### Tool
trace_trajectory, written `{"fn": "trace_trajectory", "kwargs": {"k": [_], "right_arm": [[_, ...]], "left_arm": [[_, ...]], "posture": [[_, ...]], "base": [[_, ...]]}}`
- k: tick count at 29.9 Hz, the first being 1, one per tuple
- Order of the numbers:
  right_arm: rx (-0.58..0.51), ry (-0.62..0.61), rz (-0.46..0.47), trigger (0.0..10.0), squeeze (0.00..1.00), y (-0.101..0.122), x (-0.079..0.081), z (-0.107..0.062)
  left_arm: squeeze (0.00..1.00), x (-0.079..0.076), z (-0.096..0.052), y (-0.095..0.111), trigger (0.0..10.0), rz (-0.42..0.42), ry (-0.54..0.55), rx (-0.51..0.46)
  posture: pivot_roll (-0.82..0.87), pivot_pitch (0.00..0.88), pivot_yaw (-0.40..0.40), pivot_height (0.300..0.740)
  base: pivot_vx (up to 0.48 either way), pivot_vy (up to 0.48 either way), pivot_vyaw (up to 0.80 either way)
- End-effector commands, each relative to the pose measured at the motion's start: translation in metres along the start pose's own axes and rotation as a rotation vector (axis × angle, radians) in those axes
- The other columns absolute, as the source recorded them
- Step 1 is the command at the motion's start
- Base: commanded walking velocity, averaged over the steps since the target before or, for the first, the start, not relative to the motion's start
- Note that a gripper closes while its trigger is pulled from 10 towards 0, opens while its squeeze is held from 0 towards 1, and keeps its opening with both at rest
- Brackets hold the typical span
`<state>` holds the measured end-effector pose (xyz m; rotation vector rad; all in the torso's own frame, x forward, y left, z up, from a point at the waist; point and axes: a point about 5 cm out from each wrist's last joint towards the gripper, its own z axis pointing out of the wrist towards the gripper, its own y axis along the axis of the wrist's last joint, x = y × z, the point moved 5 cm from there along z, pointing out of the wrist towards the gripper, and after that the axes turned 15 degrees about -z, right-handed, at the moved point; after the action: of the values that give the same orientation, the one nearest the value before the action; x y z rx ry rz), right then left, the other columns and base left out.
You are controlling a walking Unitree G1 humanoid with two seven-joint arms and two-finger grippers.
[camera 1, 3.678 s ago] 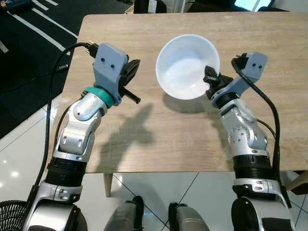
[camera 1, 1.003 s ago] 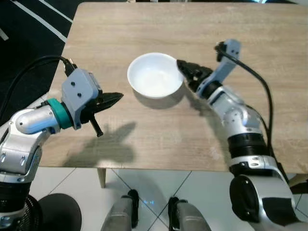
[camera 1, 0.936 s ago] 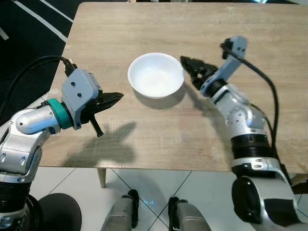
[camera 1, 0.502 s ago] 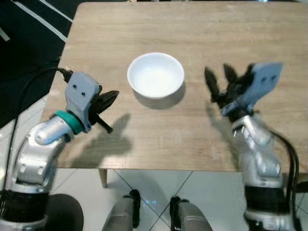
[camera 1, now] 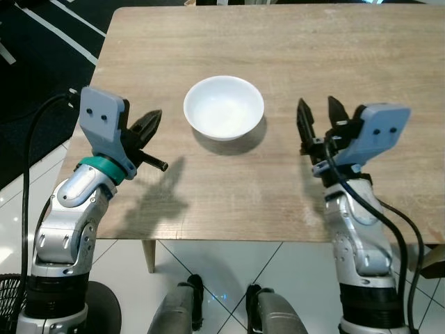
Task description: Setting the table
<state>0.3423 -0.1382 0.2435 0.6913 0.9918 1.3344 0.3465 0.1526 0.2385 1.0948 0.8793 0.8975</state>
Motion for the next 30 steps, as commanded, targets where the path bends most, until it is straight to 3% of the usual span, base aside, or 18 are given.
{"fn": "trace_trajectory", "kwargs": {"k": [1,10,30], "right_arm": [[0.016,-0.007,0.01,10.0,0.0,-0.005,-0.001,-0.001],[0.055,-0.036,0.003,10.0,0.0,-0.014,-0.005,-0.003],[0.091,-0.05,-0.018,10.0,0.0,-0.024,-0.01,-0.004]], "left_arm": [[0.0,0.006,-0.002,-0.004,10.0,0.009,0.04,0.011],[0.0,0.009,0.001,-0.006,10.0,-0.005,0.116,-0.007],[0.0,0.001,0.005,-0.008,10.0,0.006,0.102,-0.01]], "posture": [[0.02,0.161,0.104,0.74],[0.02,0.165,0.101,0.74],[0.01,0.165,0.099,0.74]], "base": [[0.0,0.0,0.0],[0.0,0.0,0.0],[-0.024,0.0,0.0]]}}
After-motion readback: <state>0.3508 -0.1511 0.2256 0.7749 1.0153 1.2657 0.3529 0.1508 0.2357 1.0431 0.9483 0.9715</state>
